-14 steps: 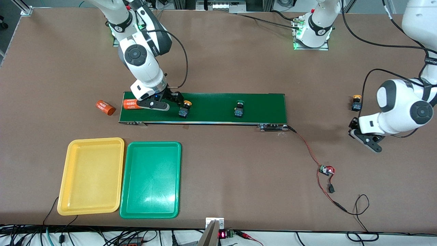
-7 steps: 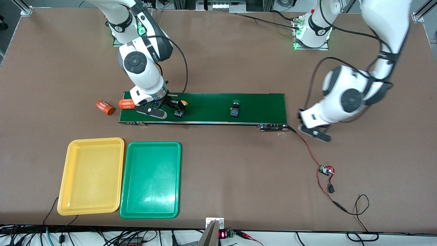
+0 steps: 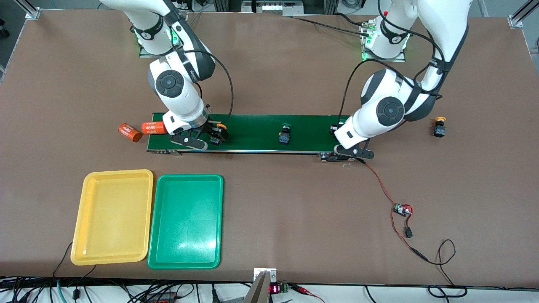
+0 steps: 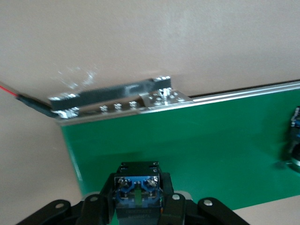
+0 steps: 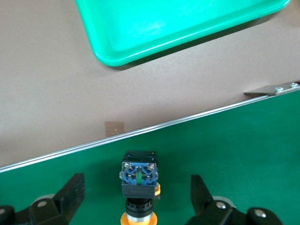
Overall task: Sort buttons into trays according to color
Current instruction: 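Carry the button to the yellow tray while the left gripper sets its button down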
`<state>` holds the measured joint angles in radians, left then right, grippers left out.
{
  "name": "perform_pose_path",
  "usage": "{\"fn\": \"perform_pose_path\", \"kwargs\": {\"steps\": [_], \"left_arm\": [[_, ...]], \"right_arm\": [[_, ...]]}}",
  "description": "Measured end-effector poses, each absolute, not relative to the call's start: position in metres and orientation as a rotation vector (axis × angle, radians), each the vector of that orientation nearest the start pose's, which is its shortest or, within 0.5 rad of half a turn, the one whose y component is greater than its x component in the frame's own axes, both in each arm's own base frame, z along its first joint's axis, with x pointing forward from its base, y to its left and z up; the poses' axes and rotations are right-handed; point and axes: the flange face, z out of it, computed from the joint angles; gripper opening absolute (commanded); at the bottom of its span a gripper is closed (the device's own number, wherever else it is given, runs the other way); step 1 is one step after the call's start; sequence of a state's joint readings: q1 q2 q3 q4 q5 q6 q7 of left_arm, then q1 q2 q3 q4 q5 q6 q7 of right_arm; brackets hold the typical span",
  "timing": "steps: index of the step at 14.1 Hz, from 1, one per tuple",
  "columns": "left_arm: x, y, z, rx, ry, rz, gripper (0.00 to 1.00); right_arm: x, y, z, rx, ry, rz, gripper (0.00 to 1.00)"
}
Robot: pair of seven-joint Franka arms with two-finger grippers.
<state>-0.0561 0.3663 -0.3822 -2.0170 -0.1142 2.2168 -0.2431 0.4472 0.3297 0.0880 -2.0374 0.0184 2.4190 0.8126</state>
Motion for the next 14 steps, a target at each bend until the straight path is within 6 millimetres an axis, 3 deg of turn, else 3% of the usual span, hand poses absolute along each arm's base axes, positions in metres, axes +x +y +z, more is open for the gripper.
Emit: {"fn": "perform_pose_path", "kwargs": {"steps": [5, 6, 9, 10, 11, 12, 14], "left_arm": [[0.528, -0.253, 0.261, -3.288, 0.162, 0.363, 0.01], [0.529, -0.253, 0.261, -3.296, 0.160, 0.339, 0.01], [0.529, -0.260, 0.259, -3.307, 0.172, 0.305, 0.09], [0.529, -0.262, 0.258, -3.307, 0.177, 0.305, 0.33], [0.528, -0.263, 0.256, -3.307, 0.180, 0.306, 0.79], [0.528, -0.263, 0.255, -3.307, 0.180, 0.308, 1.00], [0.528, -0.263, 0.254, -3.307, 0.178, 0.309, 1.00]], "right_arm": [[0.519, 0.304, 0.260, -3.066, 0.464, 0.030, 0.97], [0.519, 0.303, 0.250, -3.074, 0.468, 0.051, 0.85], [0.521, 0.299, 0.231, -3.090, 0.460, 0.084, 0.18], [0.523, 0.299, 0.233, -3.092, 0.442, 0.083, 0.07], [0.525, 0.296, 0.236, -3.094, 0.438, 0.086, 0.03], [0.527, 0.291, 0.238, -3.096, 0.445, 0.093, 0.00], [0.536, 0.283, 0.248, -3.105, 0.446, 0.117, 0.00]]}}
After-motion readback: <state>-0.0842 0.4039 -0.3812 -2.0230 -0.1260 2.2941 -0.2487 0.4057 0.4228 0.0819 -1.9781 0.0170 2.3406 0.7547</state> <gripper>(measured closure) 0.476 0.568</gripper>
